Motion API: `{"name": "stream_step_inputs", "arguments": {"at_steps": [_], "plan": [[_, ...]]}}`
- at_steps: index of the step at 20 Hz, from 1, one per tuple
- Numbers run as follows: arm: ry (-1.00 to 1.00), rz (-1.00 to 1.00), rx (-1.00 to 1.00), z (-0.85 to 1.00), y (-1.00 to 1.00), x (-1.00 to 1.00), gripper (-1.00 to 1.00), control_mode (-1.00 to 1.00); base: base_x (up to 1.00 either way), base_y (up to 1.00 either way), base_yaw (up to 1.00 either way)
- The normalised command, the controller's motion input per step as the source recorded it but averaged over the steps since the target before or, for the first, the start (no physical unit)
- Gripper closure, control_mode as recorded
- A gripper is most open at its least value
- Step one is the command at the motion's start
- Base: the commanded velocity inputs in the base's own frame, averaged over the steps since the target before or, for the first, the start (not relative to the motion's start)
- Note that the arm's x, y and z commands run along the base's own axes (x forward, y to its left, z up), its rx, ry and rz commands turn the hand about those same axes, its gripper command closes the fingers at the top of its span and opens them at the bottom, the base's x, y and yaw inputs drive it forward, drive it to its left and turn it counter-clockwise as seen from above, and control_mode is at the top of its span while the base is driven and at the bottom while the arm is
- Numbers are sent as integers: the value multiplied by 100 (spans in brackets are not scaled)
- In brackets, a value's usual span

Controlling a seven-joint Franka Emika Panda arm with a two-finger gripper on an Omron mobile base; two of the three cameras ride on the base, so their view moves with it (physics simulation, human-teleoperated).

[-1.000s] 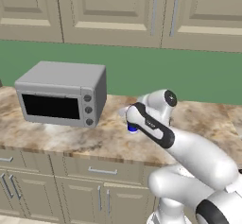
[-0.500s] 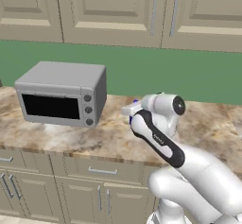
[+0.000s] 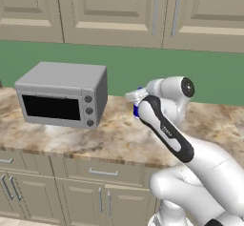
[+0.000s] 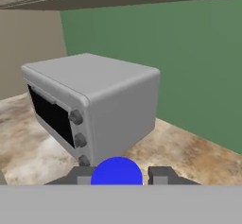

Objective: Move the drinks to the dining counter.

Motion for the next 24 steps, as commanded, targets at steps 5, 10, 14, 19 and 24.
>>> {"name": "stream_step_inputs", "arguments": {"at_steps": [5,10,14,19,24], "plan": [[-2,0,0,22,-3,-51,100,-100,0,0,0],[0,0,0,3,-2,-76,100,-100,0,0,0],[0,0,0,22,-9,-86,100,-100,0,0,0],[0,0,0,48,-5,-41,100,100,-10,0,0],[0,0,0,0,0,0,100,100,-63,6,0]]}}
